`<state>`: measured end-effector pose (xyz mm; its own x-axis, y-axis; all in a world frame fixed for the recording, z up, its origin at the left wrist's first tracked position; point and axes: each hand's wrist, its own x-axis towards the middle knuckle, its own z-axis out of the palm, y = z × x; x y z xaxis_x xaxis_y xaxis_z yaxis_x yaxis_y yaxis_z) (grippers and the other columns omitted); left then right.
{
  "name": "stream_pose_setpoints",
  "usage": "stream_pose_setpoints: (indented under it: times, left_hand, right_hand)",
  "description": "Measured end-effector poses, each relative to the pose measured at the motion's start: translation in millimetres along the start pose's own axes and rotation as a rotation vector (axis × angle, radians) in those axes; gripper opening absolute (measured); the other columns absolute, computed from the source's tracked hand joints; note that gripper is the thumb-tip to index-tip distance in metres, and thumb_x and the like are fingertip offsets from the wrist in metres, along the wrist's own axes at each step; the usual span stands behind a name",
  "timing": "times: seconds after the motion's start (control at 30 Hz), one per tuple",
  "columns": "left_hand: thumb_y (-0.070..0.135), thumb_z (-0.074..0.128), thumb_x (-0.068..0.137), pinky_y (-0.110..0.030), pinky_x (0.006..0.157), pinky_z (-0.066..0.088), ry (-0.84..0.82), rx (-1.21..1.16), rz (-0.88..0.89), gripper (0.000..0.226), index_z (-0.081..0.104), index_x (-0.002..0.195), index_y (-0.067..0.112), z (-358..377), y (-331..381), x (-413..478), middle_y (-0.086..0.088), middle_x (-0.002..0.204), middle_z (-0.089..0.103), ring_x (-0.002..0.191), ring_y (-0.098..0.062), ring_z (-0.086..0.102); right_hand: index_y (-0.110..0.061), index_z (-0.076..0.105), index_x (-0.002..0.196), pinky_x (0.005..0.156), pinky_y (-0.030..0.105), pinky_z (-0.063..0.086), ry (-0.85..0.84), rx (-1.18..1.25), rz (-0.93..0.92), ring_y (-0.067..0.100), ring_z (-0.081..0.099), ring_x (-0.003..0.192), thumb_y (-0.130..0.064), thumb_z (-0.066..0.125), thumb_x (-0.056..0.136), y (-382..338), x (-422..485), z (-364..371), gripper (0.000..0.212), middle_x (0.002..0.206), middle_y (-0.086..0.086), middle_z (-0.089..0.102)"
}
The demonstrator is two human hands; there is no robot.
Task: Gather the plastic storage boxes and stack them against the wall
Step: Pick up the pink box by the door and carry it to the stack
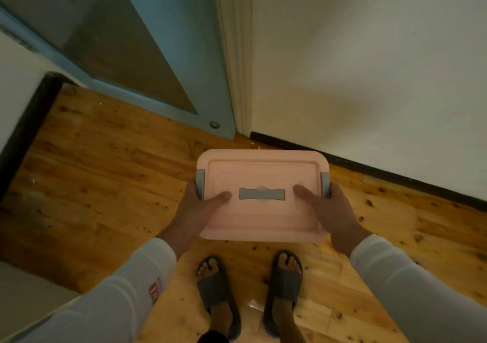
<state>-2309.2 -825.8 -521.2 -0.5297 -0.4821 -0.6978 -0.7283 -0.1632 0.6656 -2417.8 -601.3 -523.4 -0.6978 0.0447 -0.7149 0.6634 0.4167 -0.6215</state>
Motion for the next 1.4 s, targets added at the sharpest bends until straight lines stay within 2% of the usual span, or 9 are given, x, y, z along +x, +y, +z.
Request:
stream_pose_setpoints:
  times: [0.23, 0.43, 0.57, 0.77, 0.9, 1.07, 1.23, 1.3, 1.4]
  left_hand:
    - [0.03, 0.079, 0.079, -0.035, 0.097, 0.045, -0.062, 0.024, 0.044, 0.081, 0.036, 0.148, 0.022, 3.8, 51.4, -58.5, 0.0, 0.136, 0.053, 0.117, -0.02, 0.053]
    - [0.031, 0.082, 0.076, -0.033, 0.096, 0.042, -0.091, 0.086, 0.133, 0.094, 0.027, 0.152, 0.025, 11.6, 97.4, -118.8, 0.002, 0.139, 0.048, 0.123, -0.019, 0.048]
    - [0.032, 0.084, 0.074, -0.043, 0.11, 0.037, -0.107, 0.17, 0.206, 0.109, 0.012, 0.156, 0.029, 22.4, 122.1, -153.2, 0.0, 0.155, 0.035, 0.137, -0.025, 0.039]
    - [0.029, 0.085, 0.073, -0.033, 0.103, 0.03, -0.16, 0.22, 0.32, 0.115, 0.005, 0.156, 0.029, 43.9, 162.9, -191.0, 0.002, 0.158, 0.026, 0.141, -0.023, 0.032]
    - [0.024, 0.084, 0.074, -0.035, 0.103, 0.033, -0.279, 0.235, 0.361, 0.112, 0.008, 0.156, 0.028, 60.0, 192.6, -207.8, -0.002, 0.157, 0.029, 0.138, -0.026, 0.036]
    - [0.016, 0.081, 0.078, -0.034, 0.096, 0.04, -0.424, 0.261, 0.422, 0.106, 0.011, 0.156, 0.029, 79.6, 228.2, -227.4, 0.001, 0.14, 0.043, 0.118, -0.018, 0.045]
    - [0.016, 0.079, 0.08, -0.029, 0.084, 0.044, -0.565, 0.309, 0.46, 0.094, 0.019, 0.15, 0.036, 105.4, 254.5, -252.2, 0.012, 0.118, 0.054, 0.105, -0.014, 0.054]
    - [0.017, 0.079, 0.08, -0.022, 0.066, 0.042, -0.609, 0.341, 0.496, 0.089, 0.023, 0.146, 0.039, 117.6, 261.3, -263.9, 0.021, 0.107, 0.053, 0.092, 0.0, 0.052]
    - [0.02, 0.079, 0.08, -0.024, 0.069, 0.044, -0.679, 0.378, 0.535, 0.086, 0.026, 0.144, 0.039, 141.0, 264.7, -285.4, 0.024, 0.106, 0.053, 0.093, 0.002, 0.052]
  right_hand:
    - [-0.021, 0.048, 0.125, 0.07, 0.035, 0.046, 0.015, 0.027, -0.007, 0.021, 0.054, 0.097, -0.042, 0.074, 0.078, -32.8, -57.7, -50.4, 0.058, 0.112, 0.0, 0.057]
    - [-0.018, 0.05, 0.128, 0.074, 0.038, 0.049, 0.036, 0.075, -0.018, 0.025, 0.057, 0.1, -0.043, 0.074, 0.078, -58.2, -111.8, -102.8, 0.06, 0.115, 0.003, 0.06]
    - [-0.02, 0.051, 0.124, 0.065, 0.034, 0.051, 0.066, 0.111, -0.045, 0.02, 0.059, 0.093, -0.045, 0.075, 0.076, -68.1, -140.2, -135.2, 0.059, 0.111, 0.001, 0.062]
    - [-0.023, 0.05, 0.123, 0.055, 0.026, 0.047, 0.165, 0.148, -0.124, 0.011, 0.058, 0.087, -0.047, 0.075, 0.075, -82.4, -174.0, -181.3, 0.059, 0.103, -0.007, 0.06]
    - [-0.022, 0.043, 0.13, 0.056, 0.025, 0.045, 0.301, 0.16, -0.179, 0.008, 0.055, 0.085, -0.047, 0.074, 0.076, -86.4, -196.6, -207.8, 0.067, 0.103, -0.007, 0.056]
    - [-0.024, 0.035, 0.14, 0.078, 0.04, 0.05, 0.418, 0.224, -0.183, 0.023, 0.054, 0.104, -0.051, 0.072, 0.076, -83.8, -222.1, -234.0, 0.079, 0.119, -0.003, 0.053]
    - [-0.03, 0.035, 0.137, 0.062, 0.024, 0.045, 0.594, 0.259, -0.25, 0.017, 0.055, 0.097, -0.048, 0.068, 0.079, -75.0, -260.0, -254.1, 0.069, 0.11, -0.01, 0.054]
    - [-0.03, 0.036, 0.134, 0.069, 0.028, 0.046, 0.662, 0.276, -0.275, 0.017, 0.056, 0.096, -0.046, 0.067, 0.082, -68.8, -276.4, -262.6, 0.063, 0.108, -0.011, 0.054]
    - [-0.029, 0.036, 0.132, 0.077, 0.034, 0.048, 0.782, 0.298, -0.278, 0.018, 0.057, 0.096, -0.044, 0.065, 0.084, -52.4, -303.7, -277.5, 0.059, 0.112, -0.007, 0.056]
